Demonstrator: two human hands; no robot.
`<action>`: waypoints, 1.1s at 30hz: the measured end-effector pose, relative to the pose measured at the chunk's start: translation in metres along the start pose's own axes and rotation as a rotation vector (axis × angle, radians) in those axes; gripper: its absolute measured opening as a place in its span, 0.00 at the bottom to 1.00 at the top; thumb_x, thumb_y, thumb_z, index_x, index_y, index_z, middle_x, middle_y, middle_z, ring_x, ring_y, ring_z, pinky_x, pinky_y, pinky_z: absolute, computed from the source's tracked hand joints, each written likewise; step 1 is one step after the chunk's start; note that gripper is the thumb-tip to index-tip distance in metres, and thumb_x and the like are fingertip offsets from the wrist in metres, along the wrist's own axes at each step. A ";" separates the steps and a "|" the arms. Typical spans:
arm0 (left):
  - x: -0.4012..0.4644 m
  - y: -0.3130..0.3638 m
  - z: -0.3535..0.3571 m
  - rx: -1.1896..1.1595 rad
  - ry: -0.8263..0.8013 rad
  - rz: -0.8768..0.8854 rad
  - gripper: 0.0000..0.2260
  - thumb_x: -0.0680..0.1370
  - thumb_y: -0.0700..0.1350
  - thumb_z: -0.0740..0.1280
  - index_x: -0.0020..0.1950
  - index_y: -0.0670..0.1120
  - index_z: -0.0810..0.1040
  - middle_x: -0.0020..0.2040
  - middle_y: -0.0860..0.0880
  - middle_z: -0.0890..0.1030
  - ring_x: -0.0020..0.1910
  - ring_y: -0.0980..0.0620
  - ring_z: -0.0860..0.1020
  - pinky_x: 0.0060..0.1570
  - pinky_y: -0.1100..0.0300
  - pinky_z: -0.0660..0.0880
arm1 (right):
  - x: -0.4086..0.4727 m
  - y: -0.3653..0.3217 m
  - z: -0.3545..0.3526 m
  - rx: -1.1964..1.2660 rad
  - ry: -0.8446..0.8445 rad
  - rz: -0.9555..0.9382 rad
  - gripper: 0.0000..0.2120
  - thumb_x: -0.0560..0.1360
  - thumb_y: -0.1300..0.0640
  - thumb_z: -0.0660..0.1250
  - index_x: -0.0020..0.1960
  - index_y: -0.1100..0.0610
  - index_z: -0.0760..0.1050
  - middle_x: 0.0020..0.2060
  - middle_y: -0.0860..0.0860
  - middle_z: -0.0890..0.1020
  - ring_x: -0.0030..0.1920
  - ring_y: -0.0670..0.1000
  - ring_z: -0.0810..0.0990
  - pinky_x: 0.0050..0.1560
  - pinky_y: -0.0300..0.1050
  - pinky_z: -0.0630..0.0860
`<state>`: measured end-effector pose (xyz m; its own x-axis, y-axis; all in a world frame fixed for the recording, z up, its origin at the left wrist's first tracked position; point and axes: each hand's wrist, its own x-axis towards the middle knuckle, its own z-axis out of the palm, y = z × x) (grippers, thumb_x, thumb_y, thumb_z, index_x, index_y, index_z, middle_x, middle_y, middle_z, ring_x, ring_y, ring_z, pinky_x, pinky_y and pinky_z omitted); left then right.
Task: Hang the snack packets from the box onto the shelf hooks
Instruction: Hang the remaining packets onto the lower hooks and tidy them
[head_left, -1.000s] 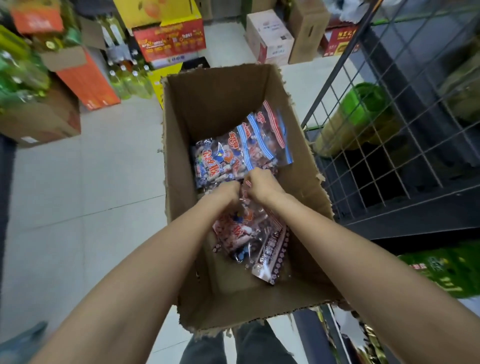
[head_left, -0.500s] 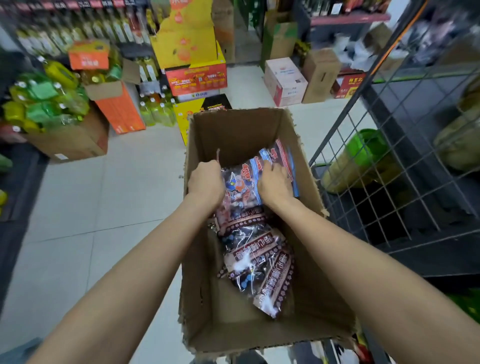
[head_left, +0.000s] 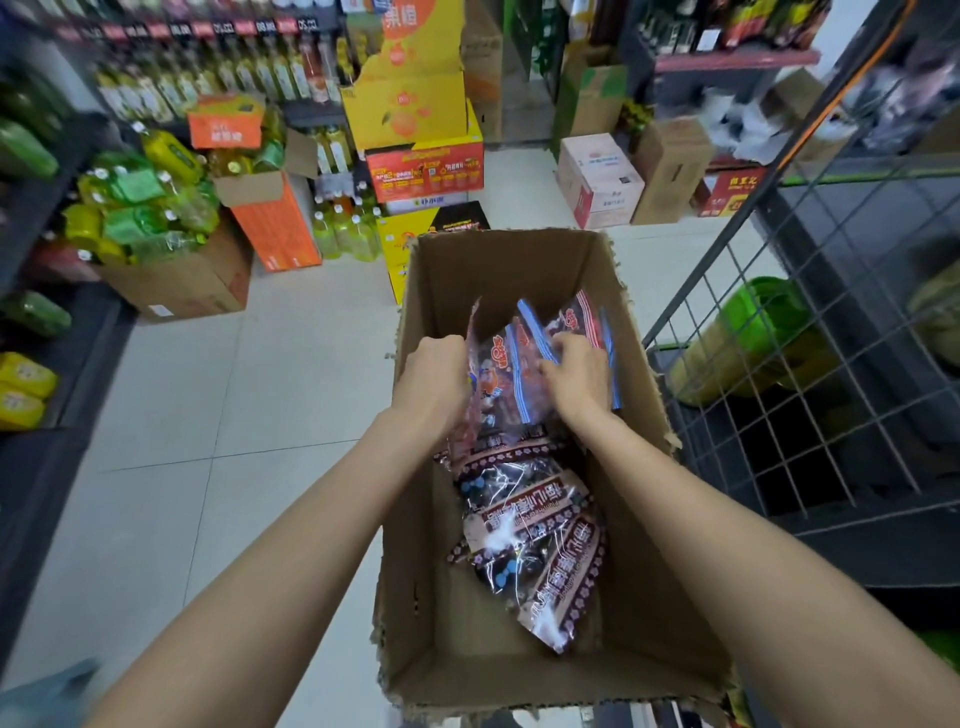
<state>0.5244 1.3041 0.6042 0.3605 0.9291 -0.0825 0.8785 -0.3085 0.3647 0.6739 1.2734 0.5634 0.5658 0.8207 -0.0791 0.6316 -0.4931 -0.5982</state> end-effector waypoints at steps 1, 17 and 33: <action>-0.002 0.000 -0.002 -0.028 0.000 0.006 0.06 0.77 0.35 0.57 0.49 0.38 0.73 0.47 0.35 0.78 0.47 0.33 0.76 0.37 0.51 0.67 | -0.003 -0.003 -0.008 0.035 0.021 -0.032 0.12 0.76 0.60 0.67 0.59 0.60 0.78 0.54 0.56 0.82 0.57 0.56 0.79 0.54 0.46 0.71; -0.109 0.040 -0.125 -0.564 0.487 0.526 0.12 0.82 0.43 0.56 0.42 0.40 0.71 0.36 0.35 0.76 0.37 0.35 0.74 0.39 0.46 0.64 | -0.177 -0.077 -0.178 0.697 0.400 -0.074 0.07 0.66 0.56 0.76 0.34 0.48 0.79 0.35 0.54 0.84 0.34 0.53 0.83 0.31 0.44 0.77; -0.362 0.187 -0.083 -0.893 0.086 0.981 0.12 0.83 0.46 0.54 0.42 0.42 0.68 0.29 0.49 0.69 0.29 0.49 0.67 0.34 0.49 0.60 | -0.502 0.051 -0.262 0.674 0.987 0.206 0.04 0.74 0.60 0.71 0.41 0.55 0.83 0.38 0.54 0.85 0.43 0.56 0.84 0.50 0.53 0.80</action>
<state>0.5320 0.9269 0.7790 0.6729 0.4197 0.6092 -0.2507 -0.6455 0.7215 0.5612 0.7603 0.7813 0.9694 0.0271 0.2441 0.2456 -0.0981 -0.9644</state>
